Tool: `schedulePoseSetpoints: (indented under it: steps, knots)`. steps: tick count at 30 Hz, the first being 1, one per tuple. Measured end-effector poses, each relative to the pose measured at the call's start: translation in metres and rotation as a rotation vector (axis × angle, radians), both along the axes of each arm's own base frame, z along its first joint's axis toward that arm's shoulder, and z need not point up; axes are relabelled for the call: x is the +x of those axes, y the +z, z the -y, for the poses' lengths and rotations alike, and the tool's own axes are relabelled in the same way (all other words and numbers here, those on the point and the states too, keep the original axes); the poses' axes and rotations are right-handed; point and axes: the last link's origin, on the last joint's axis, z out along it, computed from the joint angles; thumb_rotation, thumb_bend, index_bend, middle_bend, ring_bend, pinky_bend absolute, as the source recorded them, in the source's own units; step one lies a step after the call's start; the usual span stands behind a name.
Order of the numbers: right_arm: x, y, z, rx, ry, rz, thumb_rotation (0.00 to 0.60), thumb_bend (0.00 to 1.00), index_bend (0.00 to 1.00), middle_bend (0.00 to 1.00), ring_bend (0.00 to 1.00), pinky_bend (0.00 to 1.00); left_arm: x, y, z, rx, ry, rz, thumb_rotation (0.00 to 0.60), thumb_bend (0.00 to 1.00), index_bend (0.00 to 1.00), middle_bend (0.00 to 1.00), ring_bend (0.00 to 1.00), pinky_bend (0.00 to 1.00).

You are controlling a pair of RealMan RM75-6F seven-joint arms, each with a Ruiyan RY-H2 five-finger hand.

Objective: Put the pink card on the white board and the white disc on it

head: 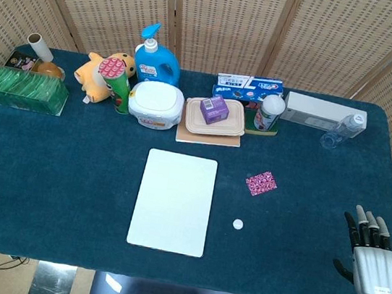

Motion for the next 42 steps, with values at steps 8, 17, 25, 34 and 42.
schedulePoseSetpoints:
  steps: [8, 17, 25, 34, 42]
  knots:
    - [0.000, -0.002, 0.000, 0.020, -0.002, 0.014, 0.572, 0.00, 0.08, 0.00, 0.00, 0.00, 0.001, 0.001, 0.001, 0.003, -0.006, 0.007, 0.600, 0.10, 0.00, 0.00, 0.00, 0.00]
    - [0.015, -0.017, 0.034, 0.166, 0.045, 0.123, 0.600, 0.14, 0.14, 0.00, 0.00, 0.00, 0.001, 0.001, 0.001, 0.017, -0.001, 0.011, 0.600, 0.10, 0.00, 0.00, 0.00, 0.00]
    - [0.058, -0.037, 0.108, 0.329, 0.173, 0.193, 0.600, 0.17, 0.18, 0.00, 0.00, 0.00, 0.000, 0.001, -0.002, 0.028, 0.020, 0.013, 0.600, 0.10, 0.00, 0.00, 0.00, 0.00]
    - [0.084, -0.071, 0.161, 0.443, 0.199, 0.158, 0.600, 0.21, 0.24, 0.00, 0.00, 0.00, -0.001, 0.001, -0.006, 0.028, 0.038, 0.016, 0.600, 0.10, 0.00, 0.00, 0.00, 0.00]
    - [0.078, -0.096, 0.196, 0.490, 0.155, 0.112, 0.600, 0.23, 0.25, 0.01, 0.00, 0.00, -0.003, 0.002, -0.010, 0.027, 0.053, 0.027, 0.600, 0.10, 0.00, 0.00, 0.00, 0.00]
